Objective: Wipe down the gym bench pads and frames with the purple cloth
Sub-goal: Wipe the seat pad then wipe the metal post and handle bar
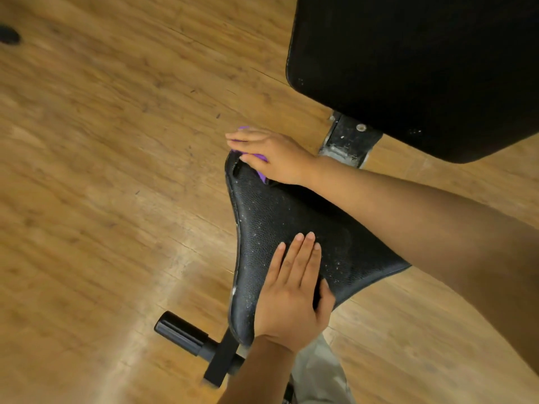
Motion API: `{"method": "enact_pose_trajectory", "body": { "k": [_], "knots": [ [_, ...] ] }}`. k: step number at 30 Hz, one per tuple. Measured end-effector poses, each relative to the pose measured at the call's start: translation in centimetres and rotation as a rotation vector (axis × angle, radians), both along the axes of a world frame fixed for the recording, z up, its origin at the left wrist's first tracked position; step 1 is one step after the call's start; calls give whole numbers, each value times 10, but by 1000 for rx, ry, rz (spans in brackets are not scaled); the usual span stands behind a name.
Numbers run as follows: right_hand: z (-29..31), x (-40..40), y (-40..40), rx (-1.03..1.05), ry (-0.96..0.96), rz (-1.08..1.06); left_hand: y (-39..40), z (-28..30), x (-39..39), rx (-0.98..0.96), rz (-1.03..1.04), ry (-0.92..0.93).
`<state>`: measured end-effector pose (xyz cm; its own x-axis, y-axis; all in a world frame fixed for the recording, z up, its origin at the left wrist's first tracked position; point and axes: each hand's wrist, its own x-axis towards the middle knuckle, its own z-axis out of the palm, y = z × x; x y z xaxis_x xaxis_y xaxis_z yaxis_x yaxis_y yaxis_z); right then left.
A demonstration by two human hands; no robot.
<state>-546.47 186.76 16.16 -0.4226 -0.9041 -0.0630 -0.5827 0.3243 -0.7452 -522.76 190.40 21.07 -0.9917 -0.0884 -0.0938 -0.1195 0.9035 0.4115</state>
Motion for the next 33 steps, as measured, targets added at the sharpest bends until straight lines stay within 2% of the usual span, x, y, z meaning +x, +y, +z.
{"method": "enact_pose_trajectory", "body": {
  "k": [2,5,10,13,19,22,25,30,33],
  "knots": [
    [5,8,37,-34,-18,14,1,-1,0,7,4,7],
    [19,23,108,45,-42,-35,1,-2,0,3,12,33],
    [33,58,183,134,76,-92,0,-2,0,-2,11,48],
    [30,55,160,143,80,-71,1,-3,0,-8,10,45],
    [14,16,1,106,73,119,1,-5,1,-7,18,39],
    [12,7,-41,169,134,195,1,-3,1,-4,19,44],
    [11,10,-29,149,168,225,2,-3,0,3,27,57],
    [19,30,53,-12,53,186,2,-4,1,22,37,88],
    [30,44,119,90,87,74,3,-4,0,30,38,101]
  ]
}}
